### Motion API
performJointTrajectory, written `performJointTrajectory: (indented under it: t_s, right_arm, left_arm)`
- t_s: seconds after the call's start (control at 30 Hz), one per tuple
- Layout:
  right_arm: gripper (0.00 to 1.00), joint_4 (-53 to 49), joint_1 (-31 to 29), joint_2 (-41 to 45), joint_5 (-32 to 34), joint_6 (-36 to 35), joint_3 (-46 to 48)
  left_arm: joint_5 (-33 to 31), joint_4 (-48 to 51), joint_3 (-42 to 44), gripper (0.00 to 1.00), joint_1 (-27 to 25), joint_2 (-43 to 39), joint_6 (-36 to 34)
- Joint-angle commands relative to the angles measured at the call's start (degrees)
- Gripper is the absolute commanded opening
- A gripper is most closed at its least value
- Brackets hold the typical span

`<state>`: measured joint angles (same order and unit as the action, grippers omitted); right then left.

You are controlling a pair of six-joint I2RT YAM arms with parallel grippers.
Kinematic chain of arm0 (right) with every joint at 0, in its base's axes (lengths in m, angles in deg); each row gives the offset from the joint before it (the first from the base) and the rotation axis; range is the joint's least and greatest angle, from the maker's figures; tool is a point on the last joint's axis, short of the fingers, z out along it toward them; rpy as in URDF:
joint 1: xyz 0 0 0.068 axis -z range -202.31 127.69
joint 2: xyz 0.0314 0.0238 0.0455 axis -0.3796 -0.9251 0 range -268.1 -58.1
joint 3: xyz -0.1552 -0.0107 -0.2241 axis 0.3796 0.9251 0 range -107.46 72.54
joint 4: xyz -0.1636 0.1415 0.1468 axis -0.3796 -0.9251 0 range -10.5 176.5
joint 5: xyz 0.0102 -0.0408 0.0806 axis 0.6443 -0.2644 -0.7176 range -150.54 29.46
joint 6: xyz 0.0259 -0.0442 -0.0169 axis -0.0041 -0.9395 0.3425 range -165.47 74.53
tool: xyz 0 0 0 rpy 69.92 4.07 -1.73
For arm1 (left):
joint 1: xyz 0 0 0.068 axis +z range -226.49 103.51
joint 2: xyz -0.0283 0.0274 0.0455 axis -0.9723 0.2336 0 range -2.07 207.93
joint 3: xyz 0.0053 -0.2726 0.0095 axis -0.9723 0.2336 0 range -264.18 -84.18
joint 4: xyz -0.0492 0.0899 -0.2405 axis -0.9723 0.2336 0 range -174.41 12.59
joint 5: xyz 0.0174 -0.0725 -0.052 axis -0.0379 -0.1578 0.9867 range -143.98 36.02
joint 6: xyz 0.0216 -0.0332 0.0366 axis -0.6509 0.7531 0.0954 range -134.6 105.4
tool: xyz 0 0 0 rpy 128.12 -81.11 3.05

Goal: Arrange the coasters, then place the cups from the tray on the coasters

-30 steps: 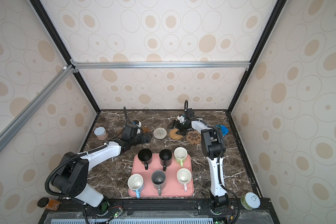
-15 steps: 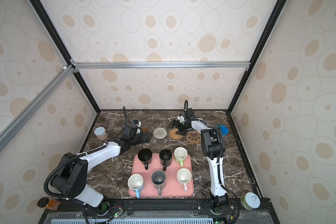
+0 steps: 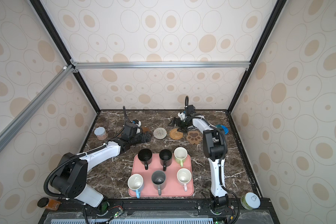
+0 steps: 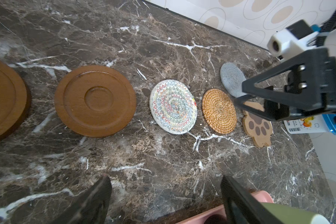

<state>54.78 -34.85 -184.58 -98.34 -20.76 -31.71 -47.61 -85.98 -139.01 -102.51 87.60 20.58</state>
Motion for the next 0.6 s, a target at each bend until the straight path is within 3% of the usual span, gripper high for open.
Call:
performJointTrajectory:
  t_s: [0.0,0.1,0.3,0.57]
  right_arm:
    - [1.00,-6.5,1.1,4.5,4.3,-4.7,-2.2]
    - [1.00,-10.6,1.3,5.6,7.7,-8.3,-1.3]
    - [1.00,-11.3,2.1,7.4,8.5,-10.6,4.7]
    - [1.00,-9.4,2.2,7.1,3.9,-10.7,9.6]
  left_arm:
    - [0.3,0.5,-2.5,0.90,0.4,-1.3,0.4]
    - [0.5,0.2,-2.5,0.90,0.4,-1.0,0.5]
    - [1.3,-0.3,-2.6,0.90,0.4,-0.3,0.8]
    - [1.4,-0.2,-2.5,0.90,0.4,-0.2,0.7]
